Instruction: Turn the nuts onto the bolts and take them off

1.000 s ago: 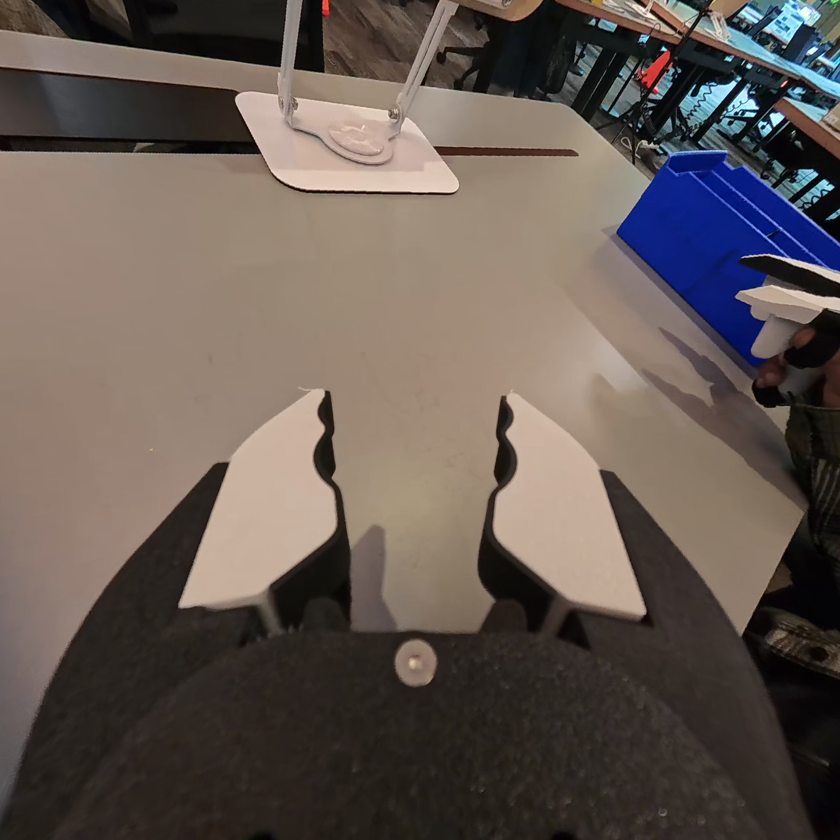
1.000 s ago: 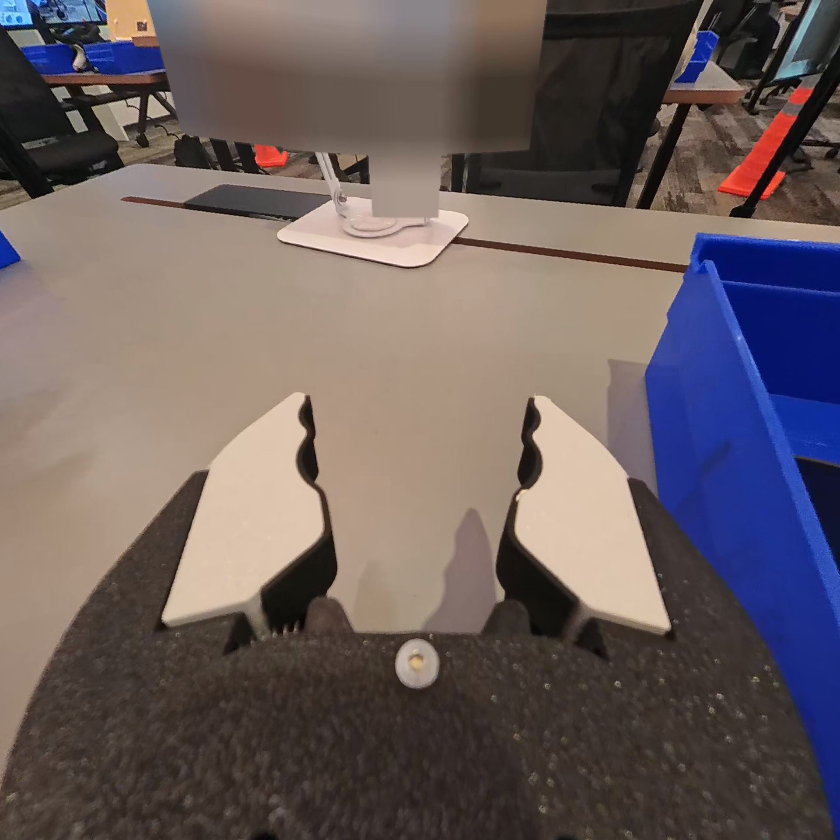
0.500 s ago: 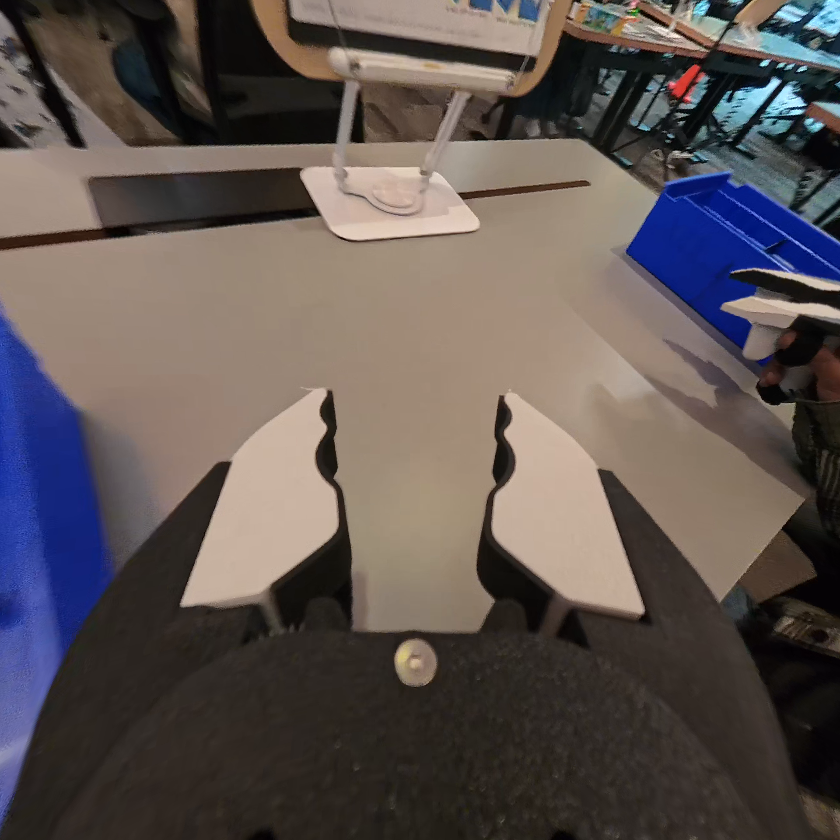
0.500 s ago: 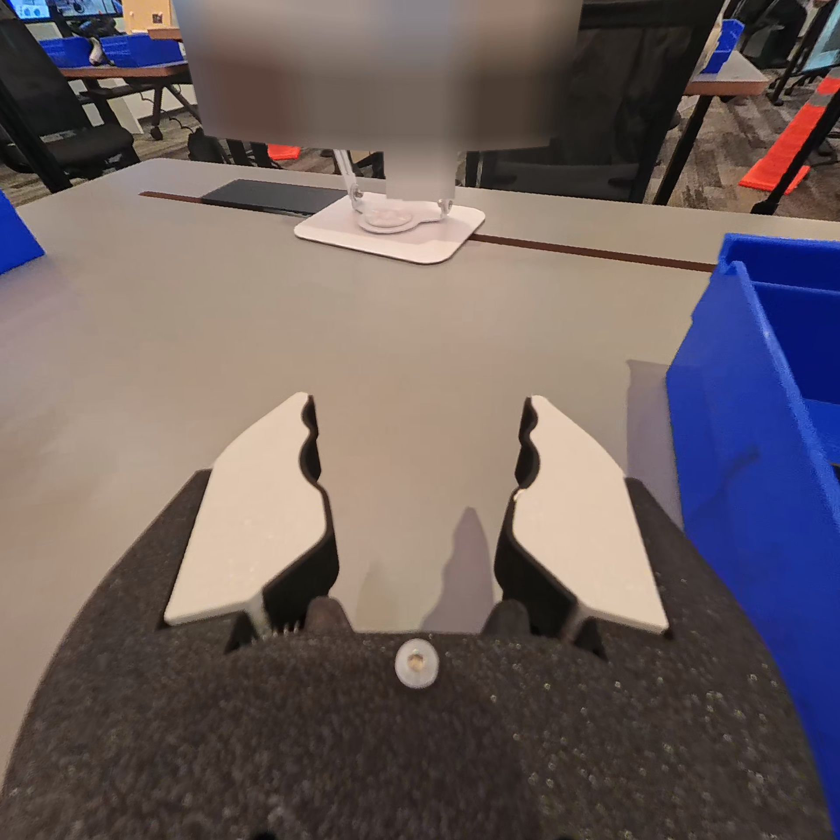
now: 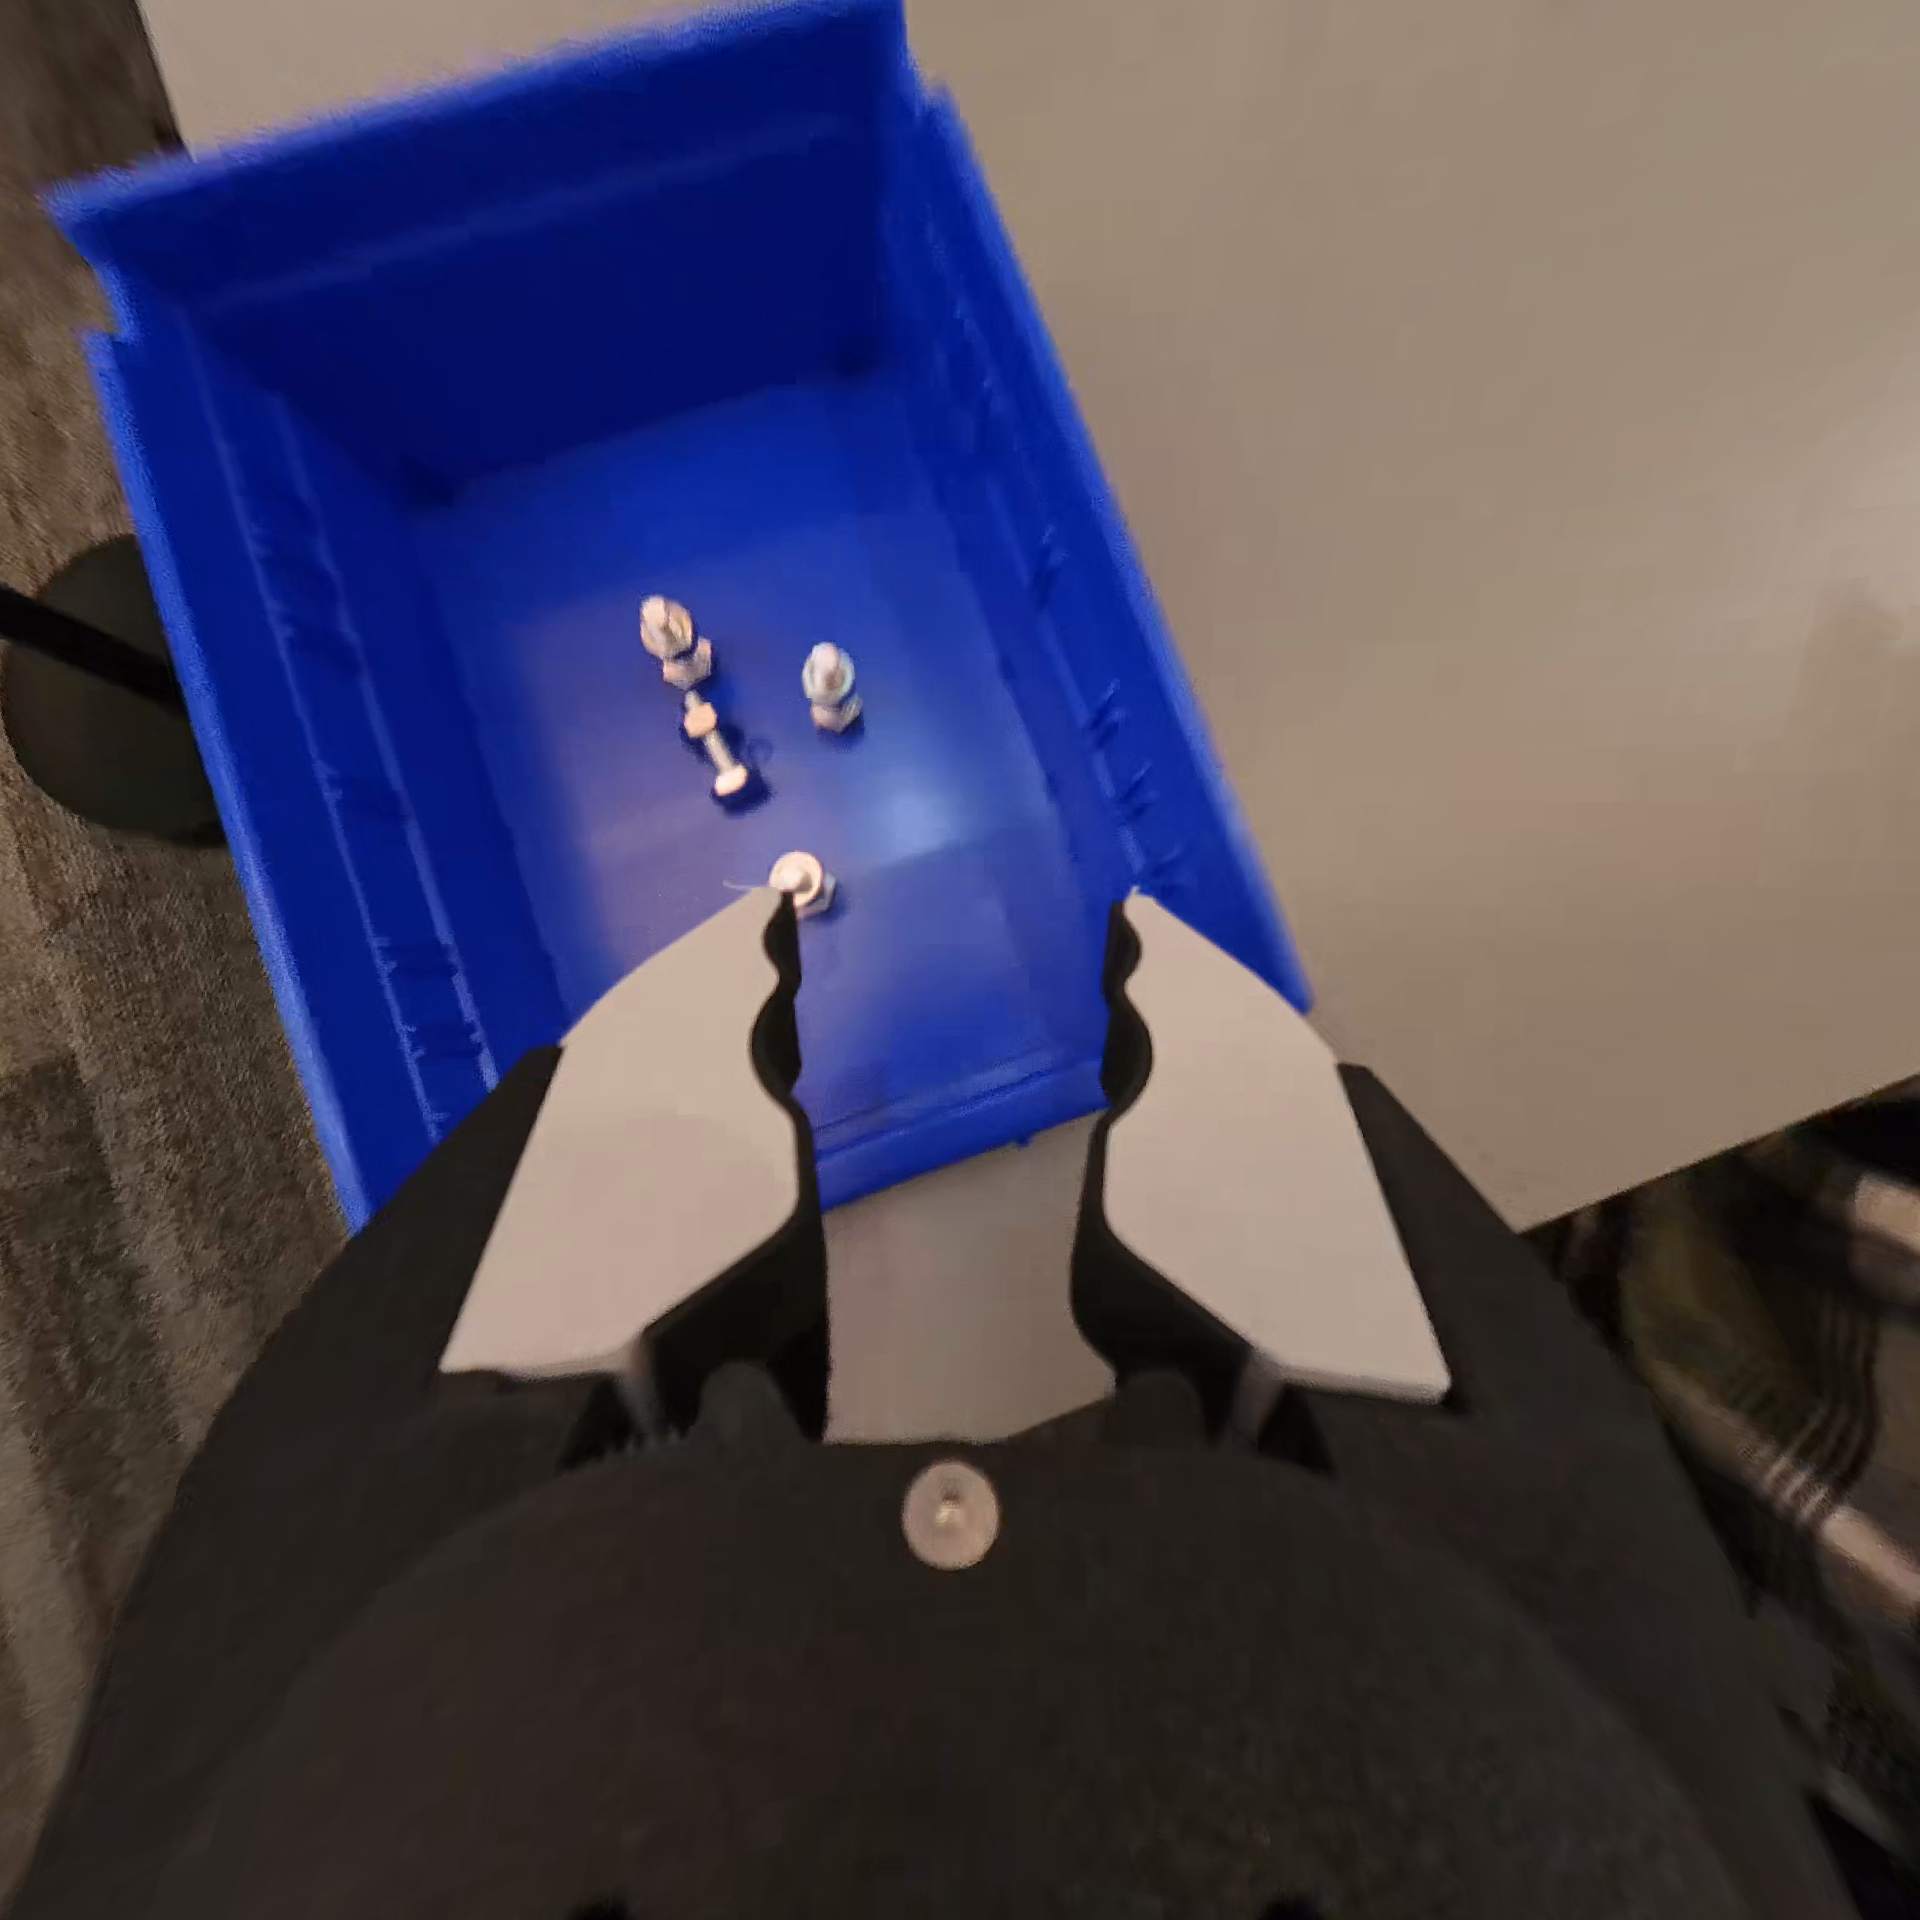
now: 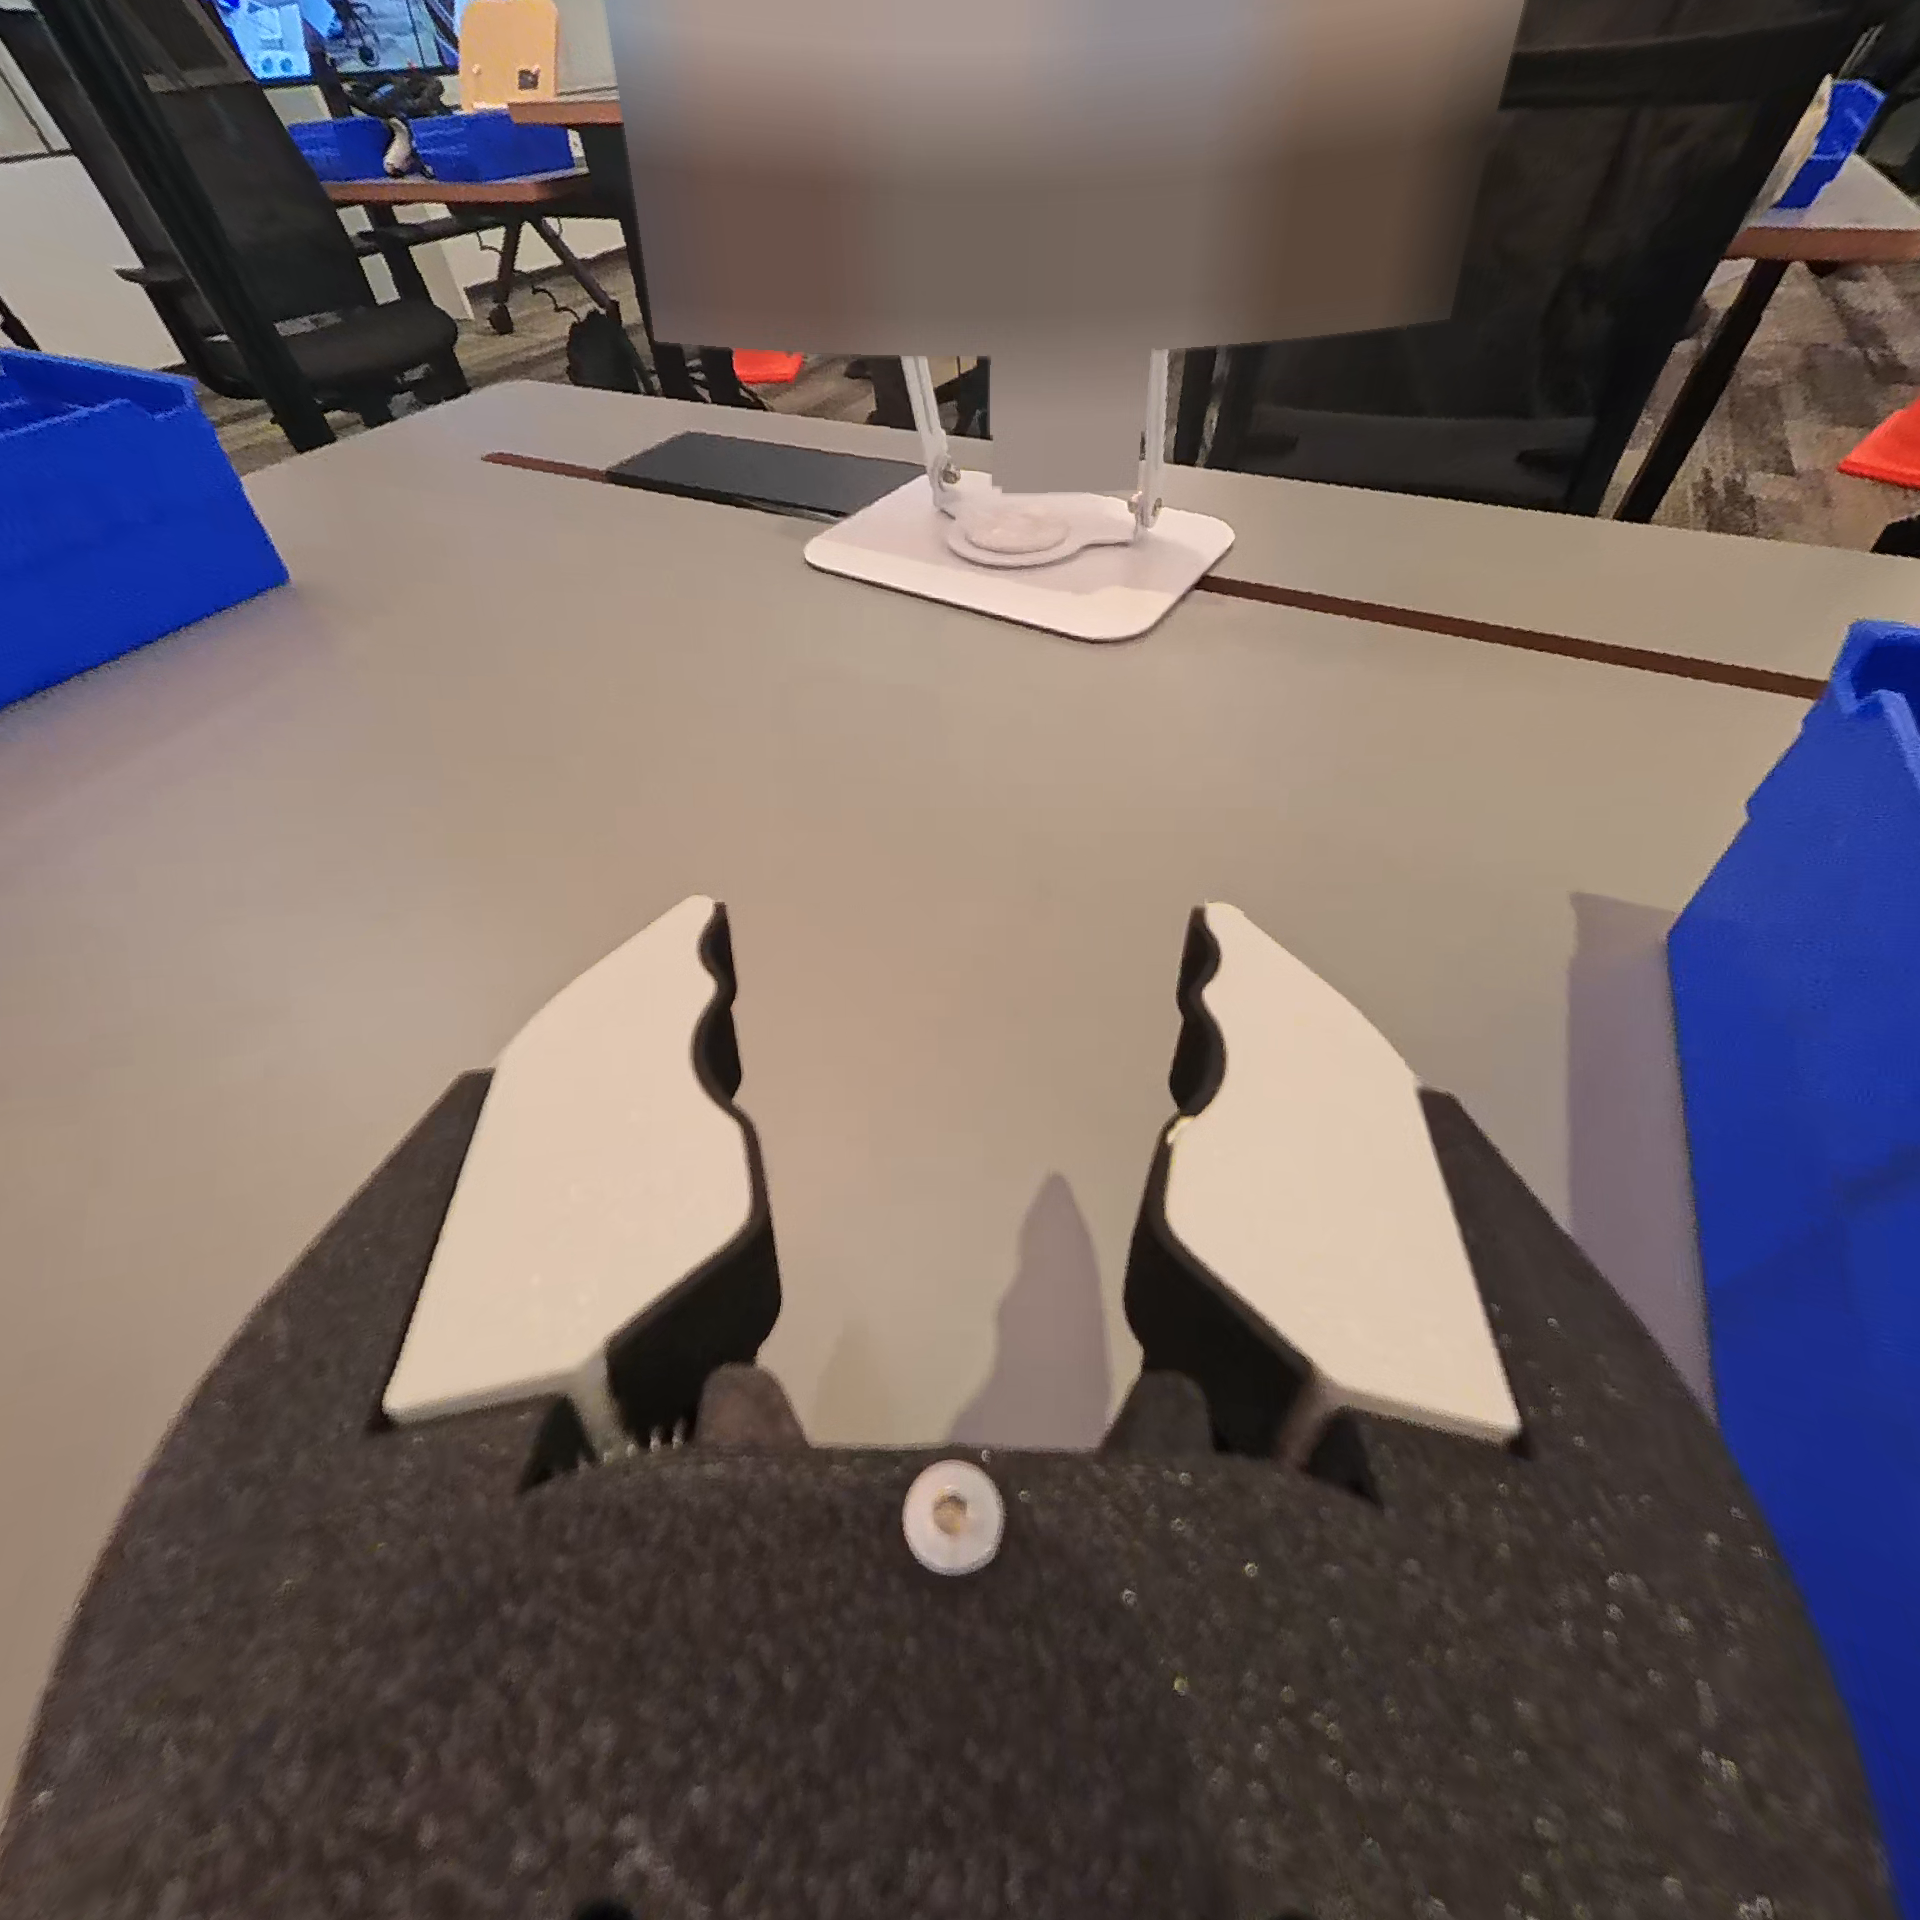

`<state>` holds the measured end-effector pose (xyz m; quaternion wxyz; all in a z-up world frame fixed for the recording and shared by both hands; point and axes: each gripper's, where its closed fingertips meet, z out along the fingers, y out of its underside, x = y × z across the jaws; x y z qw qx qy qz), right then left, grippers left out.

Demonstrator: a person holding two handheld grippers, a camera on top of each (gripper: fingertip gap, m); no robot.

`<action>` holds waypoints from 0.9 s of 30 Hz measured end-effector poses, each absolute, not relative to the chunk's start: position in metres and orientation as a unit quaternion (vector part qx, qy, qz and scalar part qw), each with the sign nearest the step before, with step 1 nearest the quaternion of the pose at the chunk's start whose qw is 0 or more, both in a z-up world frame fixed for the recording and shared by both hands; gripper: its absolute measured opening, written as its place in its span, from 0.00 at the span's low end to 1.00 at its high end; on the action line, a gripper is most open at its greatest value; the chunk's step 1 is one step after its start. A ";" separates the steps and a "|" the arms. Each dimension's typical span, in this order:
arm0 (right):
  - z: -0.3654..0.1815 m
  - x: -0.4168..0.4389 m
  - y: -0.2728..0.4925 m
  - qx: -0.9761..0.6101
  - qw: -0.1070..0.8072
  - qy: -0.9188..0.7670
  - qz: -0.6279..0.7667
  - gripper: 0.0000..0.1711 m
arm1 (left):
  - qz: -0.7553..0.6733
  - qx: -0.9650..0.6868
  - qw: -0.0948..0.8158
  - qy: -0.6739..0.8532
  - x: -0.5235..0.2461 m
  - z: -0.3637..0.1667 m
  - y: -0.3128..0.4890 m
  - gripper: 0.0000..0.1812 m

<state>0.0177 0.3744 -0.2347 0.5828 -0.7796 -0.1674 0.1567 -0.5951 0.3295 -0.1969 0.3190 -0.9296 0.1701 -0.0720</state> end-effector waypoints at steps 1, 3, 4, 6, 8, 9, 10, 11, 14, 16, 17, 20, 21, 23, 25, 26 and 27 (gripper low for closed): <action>-0.234 0.016 0.374 -0.778 0.583 -0.168 0.161 0.48 | -0.063 -0.936 0.293 0.183 -0.602 -0.209 0.329 0.31; -0.233 0.012 0.372 -0.775 0.584 -0.171 0.170 0.47 | -0.044 -0.946 0.248 0.202 -0.613 -0.232 0.329 0.31; -0.233 0.010 0.372 -0.775 0.583 -0.174 0.173 0.47 | -0.038 -0.950 0.229 0.211 -0.616 -0.241 0.329 0.30; -0.235 0.009 0.372 -0.776 0.581 -0.179 0.170 0.47 | -0.023 -0.953 0.197 0.229 -0.619 -0.254 0.331 0.30; -0.235 0.009 0.372 -0.774 0.582 -0.182 0.169 0.47 | -0.005 -0.952 0.181 0.247 -0.621 -0.261 0.336 0.27; -0.235 0.010 0.372 -0.775 0.582 -0.181 0.169 0.47 | -0.002 -0.951 0.179 0.253 -0.621 -0.262 0.340 0.27; -0.235 0.010 0.373 -0.775 0.582 -0.180 0.170 0.47 | -0.005 -0.950 0.178 0.256 -0.620 -0.264 0.344 0.26; -0.235 0.010 0.373 -0.774 0.582 -0.179 0.172 0.47 | -0.016 -0.949 0.178 0.260 -0.617 -0.265 0.348 0.26; -0.239 0.010 0.373 -0.776 0.578 -0.180 0.177 0.47 | -0.025 -0.950 0.163 0.267 -0.617 -0.275 0.355 0.25; -0.242 0.011 0.373 -0.779 0.574 -0.182 0.176 0.47 | -0.029 -0.951 0.149 0.269 -0.619 -0.283 0.358 0.25; -0.243 0.011 0.374 -0.780 0.572 -0.183 0.176 0.47 | -0.026 -0.953 0.140 0.269 -0.621 -0.288 0.360 0.25; -0.244 0.014 0.375 -0.780 0.572 -0.181 0.176 0.47 | -0.026 -0.956 0.121 0.268 -0.625 -0.301 0.363 0.25; -0.243 0.015 0.376 -0.779 0.574 -0.178 0.179 0.47 | -0.022 -0.957 0.114 0.266 -0.627 -0.305 0.364 0.25; -0.243 0.015 0.376 -0.778 0.574 -0.176 0.184 0.46 | -0.021 -0.959 0.106 0.263 -0.628 -0.310 0.365 0.23; -0.245 0.014 0.377 -0.780 0.571 -0.177 0.185 0.46 | -0.015 -0.961 0.096 0.258 -0.631 -0.313 0.366 0.23; -0.246 0.014 0.377 -0.780 0.570 -0.178 0.185 0.46 | -0.014 -0.961 0.095 0.258 -0.632 -0.314 0.367 0.22; -0.247 0.013 0.377 -0.781 0.568 -0.180 0.185 0.46 | -0.012 -0.962 0.092 0.257 -0.633 -0.315 0.367 0.22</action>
